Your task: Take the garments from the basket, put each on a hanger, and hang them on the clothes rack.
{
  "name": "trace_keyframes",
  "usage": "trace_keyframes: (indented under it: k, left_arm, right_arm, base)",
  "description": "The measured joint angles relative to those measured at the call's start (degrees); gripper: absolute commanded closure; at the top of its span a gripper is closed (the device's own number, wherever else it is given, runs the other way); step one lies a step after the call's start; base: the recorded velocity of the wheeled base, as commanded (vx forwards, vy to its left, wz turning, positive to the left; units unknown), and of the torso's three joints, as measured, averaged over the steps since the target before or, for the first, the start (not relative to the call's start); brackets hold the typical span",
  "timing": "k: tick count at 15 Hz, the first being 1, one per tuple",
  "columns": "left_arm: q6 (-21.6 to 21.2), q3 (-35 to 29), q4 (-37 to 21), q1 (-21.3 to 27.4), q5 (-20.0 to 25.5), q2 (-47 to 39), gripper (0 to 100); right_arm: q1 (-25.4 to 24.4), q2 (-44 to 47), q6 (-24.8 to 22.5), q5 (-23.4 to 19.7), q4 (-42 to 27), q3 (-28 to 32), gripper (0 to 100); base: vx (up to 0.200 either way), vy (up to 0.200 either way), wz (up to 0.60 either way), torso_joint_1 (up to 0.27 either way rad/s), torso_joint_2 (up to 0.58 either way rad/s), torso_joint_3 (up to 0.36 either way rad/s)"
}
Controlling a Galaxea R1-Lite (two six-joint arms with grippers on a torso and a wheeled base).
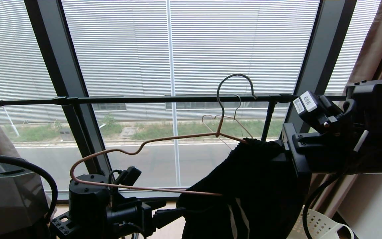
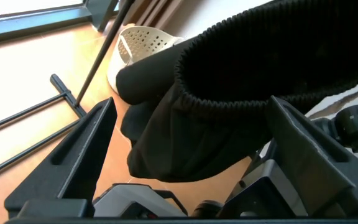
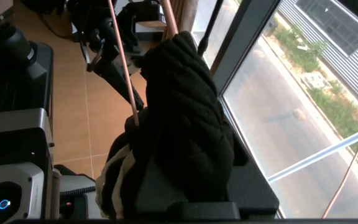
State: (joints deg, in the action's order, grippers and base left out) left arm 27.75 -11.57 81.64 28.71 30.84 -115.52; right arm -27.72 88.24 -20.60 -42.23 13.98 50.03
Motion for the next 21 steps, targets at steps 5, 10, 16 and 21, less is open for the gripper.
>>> trace_keyframes:
  k: [5, 10, 16, 21]
  left_arm:
    - [0.06, -0.61, 0.88, 0.41, -0.09, -0.13, 0]
    - [0.04, 0.46, 1.67, 0.12, -0.09, -0.06, 0]
    - [-0.16, 1.55, 1.73, 2.00, -0.39, -0.69, 0]
    - [-0.18, 1.10, 1.87, 2.73, -1.04, -1.62, 100]
  right_arm:
    - [-0.88, -0.20, -0.59, -1.67, 0.05, -0.52, 100]
    - [-0.91, -0.20, -1.37, -1.67, 0.05, -0.89, 100]
    - [-0.96, 0.11, -1.21, -2.41, 4.57, -1.17, 100]
    - [-0.99, -0.01, -1.18, -4.49, 4.62, -1.90, 100]
  base:
    - [0.000, 0.000, 0.00, 0.000, 0.00, 0.000]
    - [0.000, 0.000, 0.00, 0.000, 0.00, 0.000]
    - [0.000, 0.000, 0.00, 0.000, 0.00, 0.000]
    - [0.000, 0.000, 0.00, 0.000, 0.00, 0.000]
